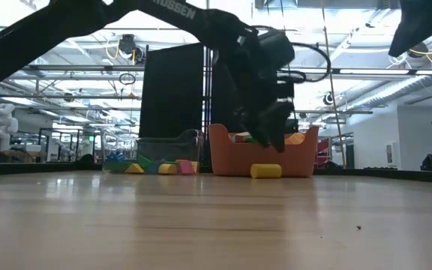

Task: Sort blocks by size
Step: Put the big yellow block into the orange bin

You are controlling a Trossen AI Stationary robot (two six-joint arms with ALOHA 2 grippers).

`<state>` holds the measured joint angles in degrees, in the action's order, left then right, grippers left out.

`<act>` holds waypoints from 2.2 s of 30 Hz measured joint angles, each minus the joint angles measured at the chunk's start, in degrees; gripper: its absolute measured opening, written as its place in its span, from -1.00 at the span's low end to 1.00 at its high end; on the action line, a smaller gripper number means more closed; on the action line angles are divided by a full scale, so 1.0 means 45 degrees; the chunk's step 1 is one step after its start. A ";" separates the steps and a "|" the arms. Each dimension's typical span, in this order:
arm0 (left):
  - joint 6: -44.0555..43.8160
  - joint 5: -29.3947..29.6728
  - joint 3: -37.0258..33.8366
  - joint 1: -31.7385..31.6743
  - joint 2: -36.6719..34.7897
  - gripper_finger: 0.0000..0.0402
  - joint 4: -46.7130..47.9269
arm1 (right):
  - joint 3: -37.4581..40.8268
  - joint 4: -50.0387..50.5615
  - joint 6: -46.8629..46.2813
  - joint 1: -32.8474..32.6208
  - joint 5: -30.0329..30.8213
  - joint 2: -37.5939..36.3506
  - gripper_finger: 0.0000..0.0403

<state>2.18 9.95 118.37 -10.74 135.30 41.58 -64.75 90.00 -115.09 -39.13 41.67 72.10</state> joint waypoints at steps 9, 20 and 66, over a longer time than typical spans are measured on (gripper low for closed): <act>0.0311 0.2392 -0.0005 0.0103 0.0848 0.69 -0.0032 | 0.0000 0.0000 -0.0027 -0.0094 0.0005 0.0000 -1.00; -0.0068 0.1262 -0.0107 -0.0001 0.1323 0.68 -0.0045 | 0.0000 0.0002 -0.0226 -0.0368 -0.0009 0.0000 -1.00; -0.2370 -0.0187 0.3575 -0.1917 -0.0794 -0.39 0.2307 | -0.0262 0.0006 0.0184 -0.0580 0.0087 0.0000 -1.00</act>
<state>-8.49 9.10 134.45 -19.37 131.72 51.97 -65.93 90.02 -114.26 -41.74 42.06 72.10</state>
